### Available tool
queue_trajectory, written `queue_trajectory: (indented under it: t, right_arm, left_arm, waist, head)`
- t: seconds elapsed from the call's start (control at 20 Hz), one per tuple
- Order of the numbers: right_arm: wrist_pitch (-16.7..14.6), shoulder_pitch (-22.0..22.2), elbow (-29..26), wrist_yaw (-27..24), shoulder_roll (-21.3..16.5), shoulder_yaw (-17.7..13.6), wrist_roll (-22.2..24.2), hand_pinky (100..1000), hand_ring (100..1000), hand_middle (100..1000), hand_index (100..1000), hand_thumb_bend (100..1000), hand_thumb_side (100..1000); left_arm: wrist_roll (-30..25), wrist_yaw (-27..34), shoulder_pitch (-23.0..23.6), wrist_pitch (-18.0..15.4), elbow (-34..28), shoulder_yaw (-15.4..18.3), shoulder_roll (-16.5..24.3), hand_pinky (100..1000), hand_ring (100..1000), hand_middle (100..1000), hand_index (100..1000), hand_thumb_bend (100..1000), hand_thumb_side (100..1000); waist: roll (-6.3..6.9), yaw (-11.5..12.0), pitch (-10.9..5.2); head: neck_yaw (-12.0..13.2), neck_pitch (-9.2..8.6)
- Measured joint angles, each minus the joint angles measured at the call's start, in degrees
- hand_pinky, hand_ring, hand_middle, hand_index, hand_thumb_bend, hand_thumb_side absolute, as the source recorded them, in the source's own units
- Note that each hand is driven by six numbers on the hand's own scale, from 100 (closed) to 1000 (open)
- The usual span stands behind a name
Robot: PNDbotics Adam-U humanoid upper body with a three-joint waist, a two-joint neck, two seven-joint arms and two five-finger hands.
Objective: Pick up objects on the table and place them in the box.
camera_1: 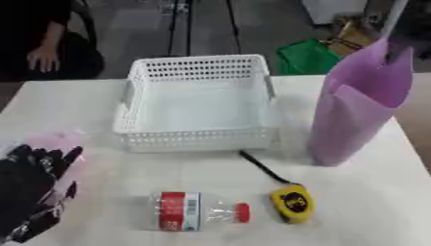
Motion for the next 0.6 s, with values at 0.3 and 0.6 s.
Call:
queue_trajectory:
  t: [0.3, 0.6]
  right_arm:
    - [0.0, 0.0, 0.0, 0.0, 0.0, 0.0, 0.0, 646, 611, 559, 690, 100, 779]
    - [0.2, 0.0, 0.0, 0.0, 0.0, 0.0, -0.2, 646, 612, 559, 690, 100, 779]
  left_arm:
    - [-1.2, -1.7, -0.4, -0.4, -0.5, 0.3, 0.4, 673, 630, 573, 942, 100, 338]
    - [-2.3, -3.8, -1.8, -1.2, -0.7, 0.7, 0.9, 664, 620, 558, 939, 100, 313]
  waist:
    - [0.02, 0.0, 0.0]
    - [0.04, 0.0, 0.0]
  head:
    - [0.0, -0.01]
    - [2.3, -0.01]
